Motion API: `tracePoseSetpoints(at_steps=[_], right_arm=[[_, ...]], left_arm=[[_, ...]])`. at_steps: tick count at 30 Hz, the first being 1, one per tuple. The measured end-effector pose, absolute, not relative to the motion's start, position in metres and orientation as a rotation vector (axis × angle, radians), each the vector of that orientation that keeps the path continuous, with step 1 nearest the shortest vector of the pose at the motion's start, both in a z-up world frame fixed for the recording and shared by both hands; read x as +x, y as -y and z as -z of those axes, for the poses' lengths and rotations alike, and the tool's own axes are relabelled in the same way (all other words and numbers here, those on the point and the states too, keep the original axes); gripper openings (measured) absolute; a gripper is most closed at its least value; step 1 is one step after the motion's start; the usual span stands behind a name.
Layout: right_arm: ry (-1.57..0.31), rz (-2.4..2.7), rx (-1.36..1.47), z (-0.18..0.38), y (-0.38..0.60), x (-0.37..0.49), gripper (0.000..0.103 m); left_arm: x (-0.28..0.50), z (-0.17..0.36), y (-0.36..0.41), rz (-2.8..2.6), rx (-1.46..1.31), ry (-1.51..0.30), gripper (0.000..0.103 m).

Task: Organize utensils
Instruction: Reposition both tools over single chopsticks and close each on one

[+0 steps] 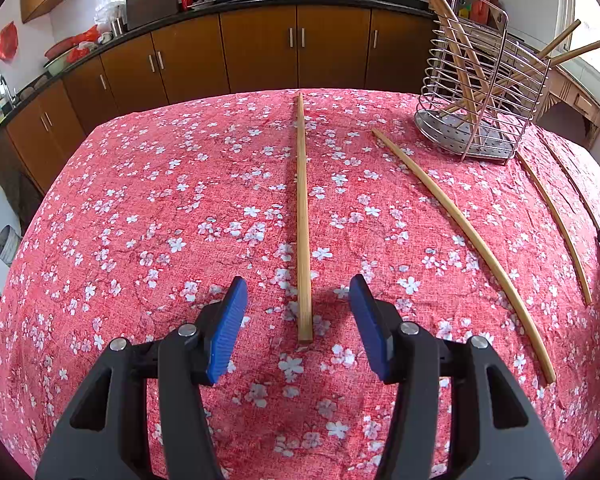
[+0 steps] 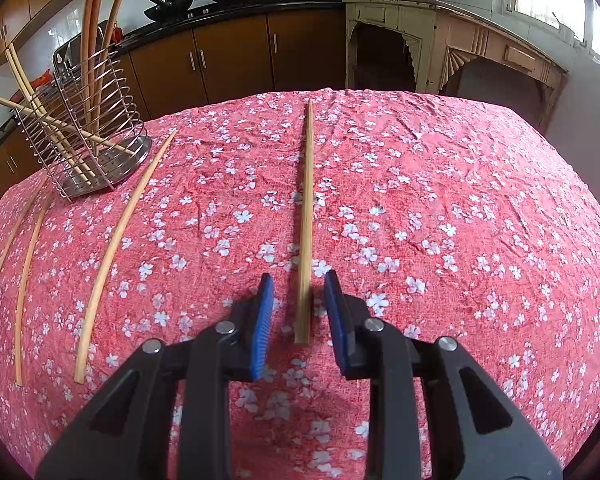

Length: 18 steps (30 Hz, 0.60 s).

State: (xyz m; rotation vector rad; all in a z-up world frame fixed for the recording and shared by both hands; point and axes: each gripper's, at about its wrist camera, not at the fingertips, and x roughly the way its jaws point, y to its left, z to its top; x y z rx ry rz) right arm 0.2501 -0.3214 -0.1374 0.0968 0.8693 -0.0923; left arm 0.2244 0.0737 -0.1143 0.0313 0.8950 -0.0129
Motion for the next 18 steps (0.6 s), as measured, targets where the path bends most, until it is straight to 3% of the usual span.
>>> tracePoseSetpoints(at_steps=[18], right_arm=[[-0.868,0.096,0.098,0.1371,0.3216,0.2499,0.025]], left_arm=[[0.2245,0.1139,-0.0734,0.013,0.031,-0.895,0.054]])
